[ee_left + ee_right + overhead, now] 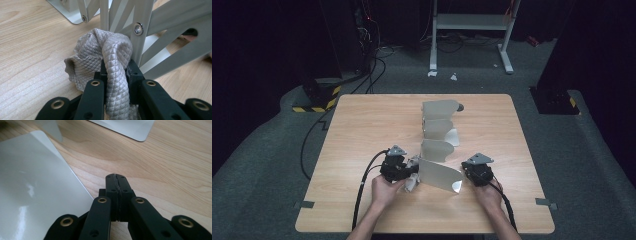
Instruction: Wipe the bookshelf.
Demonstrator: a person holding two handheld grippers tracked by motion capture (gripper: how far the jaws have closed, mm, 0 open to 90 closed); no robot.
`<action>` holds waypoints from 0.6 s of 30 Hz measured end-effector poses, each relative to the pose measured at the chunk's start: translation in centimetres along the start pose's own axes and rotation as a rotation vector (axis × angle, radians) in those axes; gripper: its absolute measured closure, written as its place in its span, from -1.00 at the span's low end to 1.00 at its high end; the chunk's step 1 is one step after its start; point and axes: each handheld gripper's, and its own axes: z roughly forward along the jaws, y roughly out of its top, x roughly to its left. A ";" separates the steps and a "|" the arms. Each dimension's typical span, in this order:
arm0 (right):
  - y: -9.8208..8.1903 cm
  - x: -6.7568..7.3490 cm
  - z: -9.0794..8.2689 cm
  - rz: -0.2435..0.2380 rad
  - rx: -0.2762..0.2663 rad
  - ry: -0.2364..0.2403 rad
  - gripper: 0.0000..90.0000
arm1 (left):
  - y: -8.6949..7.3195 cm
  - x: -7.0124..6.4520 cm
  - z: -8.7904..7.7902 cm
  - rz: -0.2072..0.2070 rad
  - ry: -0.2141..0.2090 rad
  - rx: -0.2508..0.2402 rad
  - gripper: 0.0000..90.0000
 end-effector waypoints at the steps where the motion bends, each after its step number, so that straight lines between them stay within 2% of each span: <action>1: 0.1 0.1 0.1 -0.002 -0.001 0.005 1.00 | 0.1 0.0 0.0 -0.003 0.000 -0.001 0.76; 7: 0.8 0.8 0.8 0.001 -0.001 0.017 1.00 | 0.4 -0.2 -0.3 -0.008 0.002 -0.017 0.75; 11: 1.8 1.7 1.8 -0.025 -0.007 0.028 1.00 | 0.6 -0.2 -0.6 -0.011 0.003 -0.023 0.75; 16: 2.4 1.9 2.4 -0.021 -0.005 0.049 1.00 | 1.1 -0.4 -1.2 -0.006 0.001 -0.042 0.75; 18: 2.4 1.7 2.4 -0.003 -0.004 0.066 1.00 | 1.4 -0.7 -1.5 0.005 0.006 -0.046 0.75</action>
